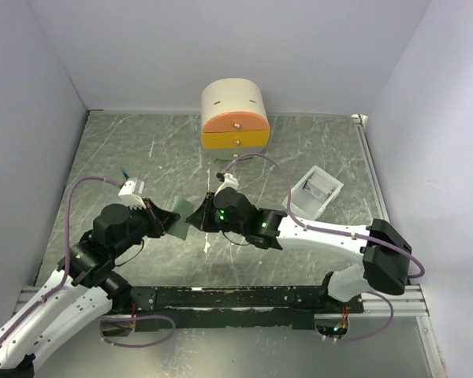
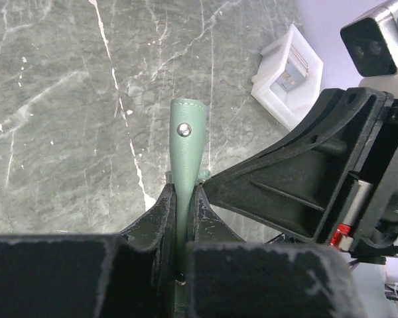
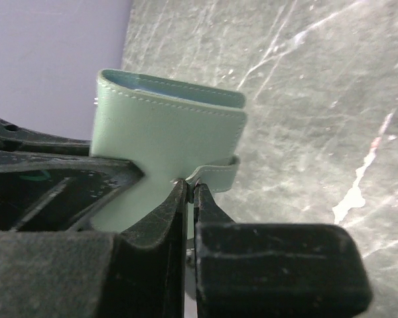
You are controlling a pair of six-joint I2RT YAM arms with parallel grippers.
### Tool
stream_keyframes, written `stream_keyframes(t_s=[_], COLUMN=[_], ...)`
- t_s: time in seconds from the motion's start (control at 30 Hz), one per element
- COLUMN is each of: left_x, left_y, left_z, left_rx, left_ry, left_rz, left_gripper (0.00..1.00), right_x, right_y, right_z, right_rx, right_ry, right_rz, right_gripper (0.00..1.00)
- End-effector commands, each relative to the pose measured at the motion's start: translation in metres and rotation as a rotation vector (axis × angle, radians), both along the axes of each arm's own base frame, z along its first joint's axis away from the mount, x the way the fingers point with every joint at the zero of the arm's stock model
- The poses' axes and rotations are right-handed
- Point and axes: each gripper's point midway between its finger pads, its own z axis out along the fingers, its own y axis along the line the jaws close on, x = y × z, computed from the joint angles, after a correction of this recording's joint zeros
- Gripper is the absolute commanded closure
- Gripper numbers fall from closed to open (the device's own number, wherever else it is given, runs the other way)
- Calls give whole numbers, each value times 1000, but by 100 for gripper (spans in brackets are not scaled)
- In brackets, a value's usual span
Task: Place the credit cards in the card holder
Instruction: Open the card holder at the center of the board.
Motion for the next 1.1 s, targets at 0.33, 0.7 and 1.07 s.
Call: stream_keyframes(t_s=[0.33,0.7,1.07], left_x=[4,-1,-2], left_y=[-17,-33,-20], left_z=[-65,-139,-153], left_rx=[53,66,183], left_ry=[232,371,446], left_rz=[-6,-53,-15], left_gripper=[93,76,35], right_x=[3,0,-6], right_y=[-57,-73,-71], right_z=[-61,-109,-96], right_rx=[-229,-319,-263], right_ry=[-176,-150,-153], right_rz=[39,64,97], right_gripper=[100,100,100])
